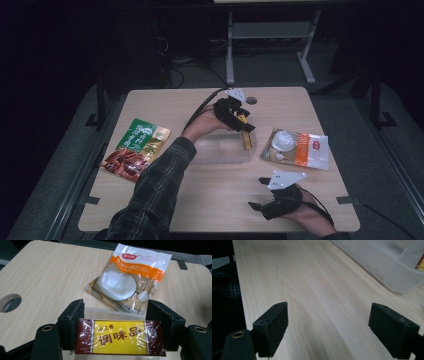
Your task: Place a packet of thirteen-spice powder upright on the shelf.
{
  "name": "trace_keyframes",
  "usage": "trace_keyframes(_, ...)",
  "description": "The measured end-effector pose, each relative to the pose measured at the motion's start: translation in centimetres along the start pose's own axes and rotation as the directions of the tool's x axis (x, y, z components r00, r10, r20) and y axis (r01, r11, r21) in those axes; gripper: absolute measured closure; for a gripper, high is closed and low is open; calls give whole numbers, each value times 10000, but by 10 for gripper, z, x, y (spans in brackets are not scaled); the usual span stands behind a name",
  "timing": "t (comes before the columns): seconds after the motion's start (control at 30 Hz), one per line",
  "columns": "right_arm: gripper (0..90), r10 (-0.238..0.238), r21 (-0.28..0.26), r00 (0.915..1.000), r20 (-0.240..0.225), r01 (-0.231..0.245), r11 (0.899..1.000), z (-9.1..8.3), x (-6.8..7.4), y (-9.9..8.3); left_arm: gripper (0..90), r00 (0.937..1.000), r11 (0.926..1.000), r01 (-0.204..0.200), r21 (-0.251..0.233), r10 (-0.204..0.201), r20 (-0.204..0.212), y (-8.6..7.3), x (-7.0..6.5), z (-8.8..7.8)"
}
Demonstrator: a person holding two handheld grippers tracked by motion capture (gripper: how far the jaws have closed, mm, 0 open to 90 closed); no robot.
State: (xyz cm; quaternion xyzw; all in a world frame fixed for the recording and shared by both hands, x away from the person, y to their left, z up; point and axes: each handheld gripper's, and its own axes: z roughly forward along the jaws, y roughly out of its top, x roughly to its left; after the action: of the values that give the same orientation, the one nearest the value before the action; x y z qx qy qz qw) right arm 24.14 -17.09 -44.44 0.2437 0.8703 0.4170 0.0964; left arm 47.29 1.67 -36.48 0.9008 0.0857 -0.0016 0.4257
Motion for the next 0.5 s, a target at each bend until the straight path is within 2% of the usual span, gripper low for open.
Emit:
trace_keyframes(0.23,155,5,2,10000,-18,-5,10000,0,0,0,310,10000,10000,16,85,-16,10,-2,-1,9)
trace_keyframes(0.33,155,-3,-20,10000,-21,3,10000,0,1,0,282,9997,9995,228,-223,-227,40,-1,-3,6)
trace_keyframes(0.5,155,-18,-23,10000,-8,18,10000,0,1,0,263,9998,9989,196,-428,-197,-13,1,-7,-7)
